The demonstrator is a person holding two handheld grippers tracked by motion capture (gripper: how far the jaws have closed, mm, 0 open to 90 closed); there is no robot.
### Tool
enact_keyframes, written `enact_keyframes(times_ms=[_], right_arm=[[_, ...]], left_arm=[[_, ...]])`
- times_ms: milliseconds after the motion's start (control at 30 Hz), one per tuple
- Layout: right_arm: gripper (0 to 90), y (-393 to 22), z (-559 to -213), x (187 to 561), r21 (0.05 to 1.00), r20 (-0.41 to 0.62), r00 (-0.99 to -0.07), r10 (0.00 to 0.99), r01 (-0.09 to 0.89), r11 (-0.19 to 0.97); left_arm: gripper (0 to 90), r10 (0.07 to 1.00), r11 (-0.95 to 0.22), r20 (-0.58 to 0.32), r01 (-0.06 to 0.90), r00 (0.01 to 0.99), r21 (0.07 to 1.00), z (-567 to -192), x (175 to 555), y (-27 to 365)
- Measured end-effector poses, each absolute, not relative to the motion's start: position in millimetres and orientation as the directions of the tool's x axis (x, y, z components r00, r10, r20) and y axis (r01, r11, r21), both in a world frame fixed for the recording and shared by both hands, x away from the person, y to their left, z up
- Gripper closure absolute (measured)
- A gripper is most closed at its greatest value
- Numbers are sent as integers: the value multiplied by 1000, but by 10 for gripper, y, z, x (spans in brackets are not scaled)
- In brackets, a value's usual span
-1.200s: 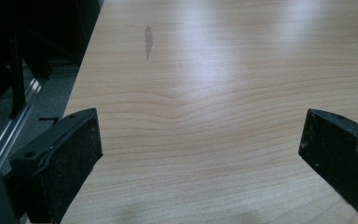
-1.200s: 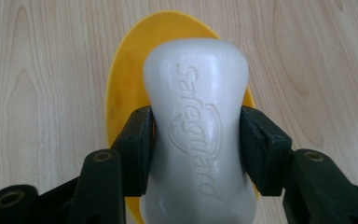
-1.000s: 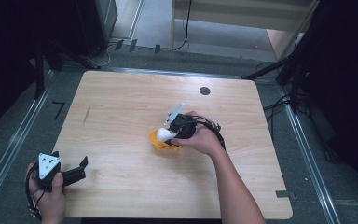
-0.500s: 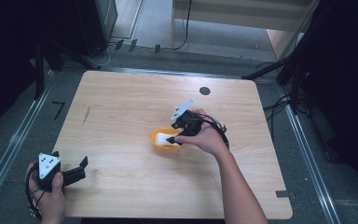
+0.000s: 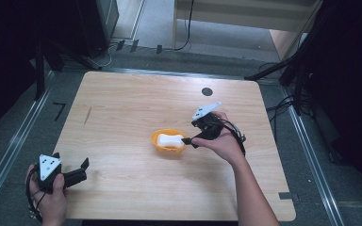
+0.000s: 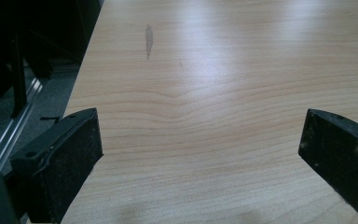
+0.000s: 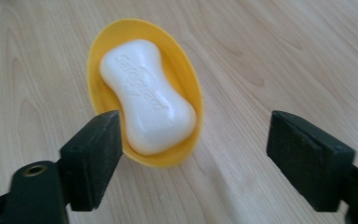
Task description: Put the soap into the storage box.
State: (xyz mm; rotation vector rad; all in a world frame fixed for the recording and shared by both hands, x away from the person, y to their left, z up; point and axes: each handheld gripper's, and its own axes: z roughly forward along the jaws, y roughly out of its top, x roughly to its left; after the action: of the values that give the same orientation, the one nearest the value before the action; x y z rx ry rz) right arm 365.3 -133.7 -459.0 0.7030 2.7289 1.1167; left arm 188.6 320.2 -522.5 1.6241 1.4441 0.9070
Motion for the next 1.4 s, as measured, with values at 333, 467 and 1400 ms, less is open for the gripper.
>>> enact_keyframes(times_ms=[333, 467, 1400], right_arm=[[26, -1775, -4744, 3525, 723, 125, -784, 609, 492, 485], [14, -1892, -4830, 3448, 734, 136, -764, 631, 506, 453], [0, -2713, -5219, 2835, 800, 167, -595, 787, 548, 245]], left_arm=[[0, 994, -64, 18, 450, 106, 891, -5225, 1887, 3203], [0, 994, -65, 19, 451, 107, 890, -5224, 1887, 3203], [0, 994, -69, 24, 453, 105, 889, -5222, 1886, 3199]])
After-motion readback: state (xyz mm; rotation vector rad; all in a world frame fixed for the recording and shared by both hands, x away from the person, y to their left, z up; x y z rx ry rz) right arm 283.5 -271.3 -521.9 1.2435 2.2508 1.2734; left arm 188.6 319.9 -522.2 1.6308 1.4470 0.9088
